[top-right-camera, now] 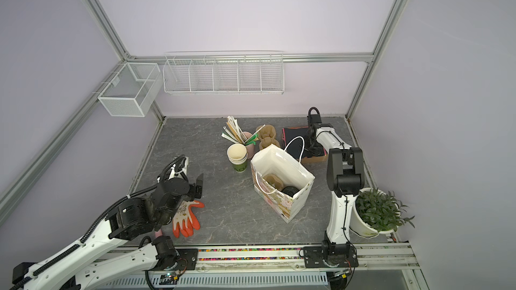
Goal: Pack a coffee takeout order
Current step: Pick up the napkin from the napkin box.
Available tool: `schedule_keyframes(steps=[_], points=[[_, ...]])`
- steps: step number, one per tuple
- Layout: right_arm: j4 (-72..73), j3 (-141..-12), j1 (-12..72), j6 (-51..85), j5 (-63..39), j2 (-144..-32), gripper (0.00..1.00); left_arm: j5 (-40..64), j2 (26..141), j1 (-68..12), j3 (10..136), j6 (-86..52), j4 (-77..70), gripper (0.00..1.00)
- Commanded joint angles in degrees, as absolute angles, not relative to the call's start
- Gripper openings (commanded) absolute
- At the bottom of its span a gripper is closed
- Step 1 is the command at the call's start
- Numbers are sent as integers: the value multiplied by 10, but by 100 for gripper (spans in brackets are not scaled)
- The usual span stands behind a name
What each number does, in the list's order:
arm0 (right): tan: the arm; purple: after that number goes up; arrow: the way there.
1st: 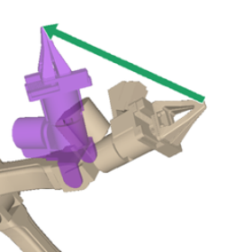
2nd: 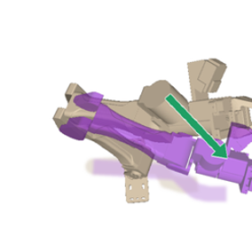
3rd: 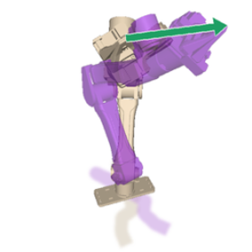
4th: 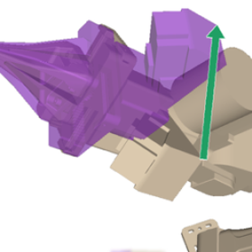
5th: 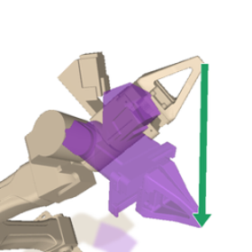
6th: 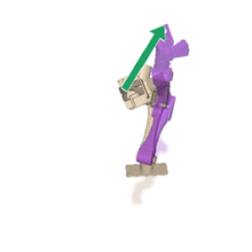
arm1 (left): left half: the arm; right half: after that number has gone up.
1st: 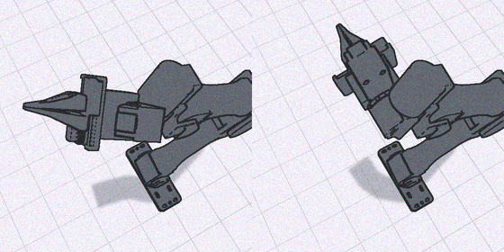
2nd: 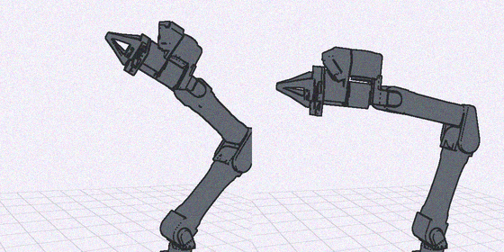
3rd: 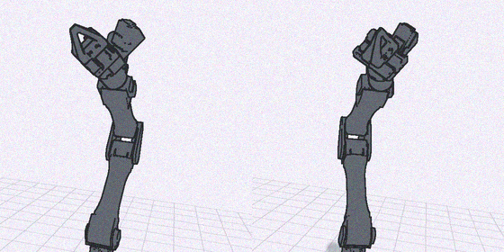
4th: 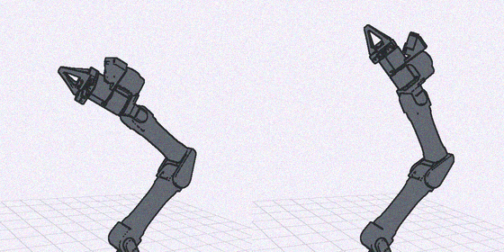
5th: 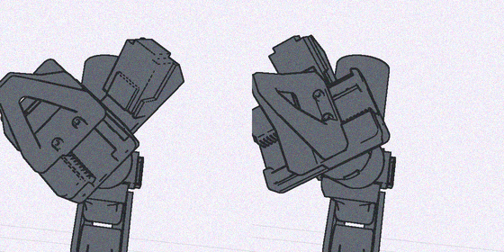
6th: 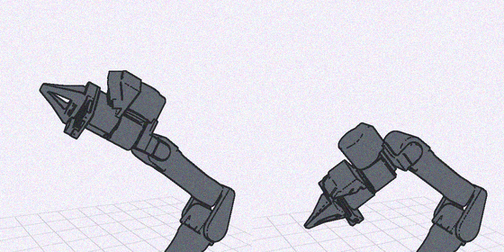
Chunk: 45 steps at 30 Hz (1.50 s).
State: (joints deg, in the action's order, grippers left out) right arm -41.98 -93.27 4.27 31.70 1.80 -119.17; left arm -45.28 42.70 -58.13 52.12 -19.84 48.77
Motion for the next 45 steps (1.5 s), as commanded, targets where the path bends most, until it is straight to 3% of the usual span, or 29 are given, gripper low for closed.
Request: schedule_keyframes(steps=[1,6,18,28,32,45], points=[[-417,-922,43,322,7,-1179,15,-452,425,-577,514,-192,484,95],[-417,-923,42,323,7,-1159,7,-453,425,-577,513,-191,484,95],[-417,-919,41,330,17,-1121,7,-451,427,-577,513,-191,484,95],[-417,-916,40,332,14,-1122,16,-447,429,-576,514,-190,483,95],[-408,-906,38,333,12,-1119,7,-446,429,-576,514,-190,483,96],[-387,-876,21,349,0,-1054,7,-445,429,-575,513,-190,483,96]])
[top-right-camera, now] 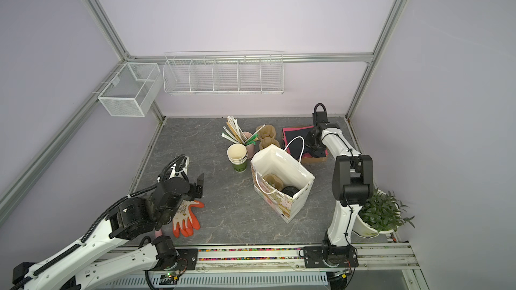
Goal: Pack a coffee takeout order
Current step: Pick up the napkin from the napkin box.
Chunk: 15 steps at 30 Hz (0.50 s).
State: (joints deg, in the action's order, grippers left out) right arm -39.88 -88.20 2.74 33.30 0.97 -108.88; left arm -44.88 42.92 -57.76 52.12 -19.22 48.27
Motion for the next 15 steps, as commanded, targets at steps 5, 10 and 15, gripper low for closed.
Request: schedule_keyframes(steps=[5,10,15], points=[[-379,-867,16,357,-10,-1025,7,-444,428,-575,513,-189,483,96],[-379,-867,14,359,-25,-998,7,-442,428,-574,513,-189,482,97],[-364,-858,12,368,-31,-940,7,-440,428,-574,514,-188,481,97]])
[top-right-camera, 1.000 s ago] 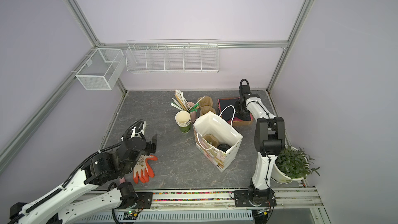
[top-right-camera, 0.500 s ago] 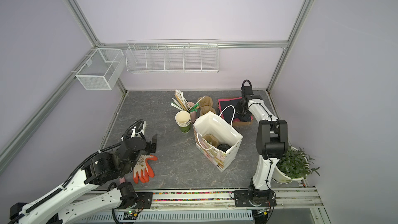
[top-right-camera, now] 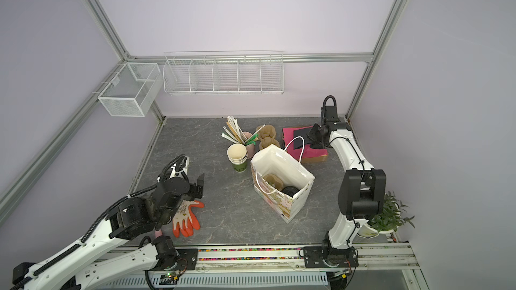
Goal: Pack a coffee takeout order
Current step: Pick up the napkin from the napkin box, then place the napkin in the takeout bag.
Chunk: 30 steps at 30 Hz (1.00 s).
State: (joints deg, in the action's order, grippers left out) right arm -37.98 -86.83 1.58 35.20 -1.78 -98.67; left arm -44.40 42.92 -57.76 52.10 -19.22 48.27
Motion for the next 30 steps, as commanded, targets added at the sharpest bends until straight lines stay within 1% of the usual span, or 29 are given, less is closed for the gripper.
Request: schedule_keyframes(steps=[1,2,12,18,21,24,27,30], points=[[-364,-859,11,370,-31,-927,7,-440,428,-574,514,-188,481,97],[-367,-863,11,371,-32,-915,7,-439,427,-574,513,-187,481,100],[-370,-866,10,401,-44,-762,7,-427,421,-574,513,-179,477,99],[-382,-883,13,409,-79,-671,7,-426,422,-574,514,-179,478,99],[-401,-905,20,408,-127,-641,7,-425,423,-574,514,-181,479,99],[-418,-912,46,393,-147,-603,7,-424,422,-574,515,-180,480,99],[-435,-903,95,368,-144,-561,7,-424,420,-574,514,-180,480,99],[-464,-883,144,348,-175,-545,7,-422,422,-574,515,-180,480,99]])
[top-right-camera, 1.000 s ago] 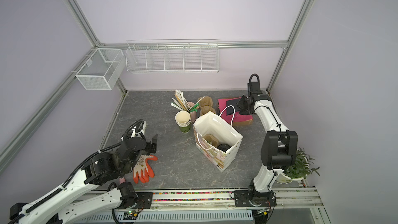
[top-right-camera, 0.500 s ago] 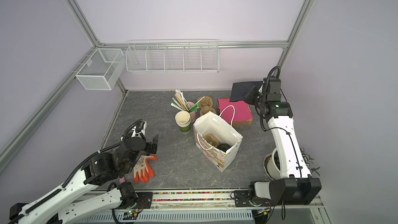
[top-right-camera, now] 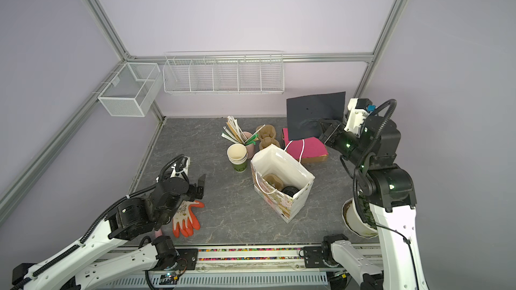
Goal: Pack a coffee takeout order
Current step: Place the napkin in the takeout bag.
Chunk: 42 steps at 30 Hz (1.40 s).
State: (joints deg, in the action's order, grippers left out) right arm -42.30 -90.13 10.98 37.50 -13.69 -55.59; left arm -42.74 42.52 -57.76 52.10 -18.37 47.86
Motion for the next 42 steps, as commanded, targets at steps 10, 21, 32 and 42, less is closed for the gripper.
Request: schedule_keyframes(steps=[10,21,32,42], points=[[-496,-771,339,305,-37,-507,7,-419,424,-574,517,-179,482,99],[-537,-688,447,338,113,-561,7,-417,423,-573,515,-179,481,99],[-612,-733,470,348,174,-653,7,-410,423,-574,515,-179,480,99],[-621,-851,474,304,136,-661,51,-399,429,-573,515,-178,480,99]])
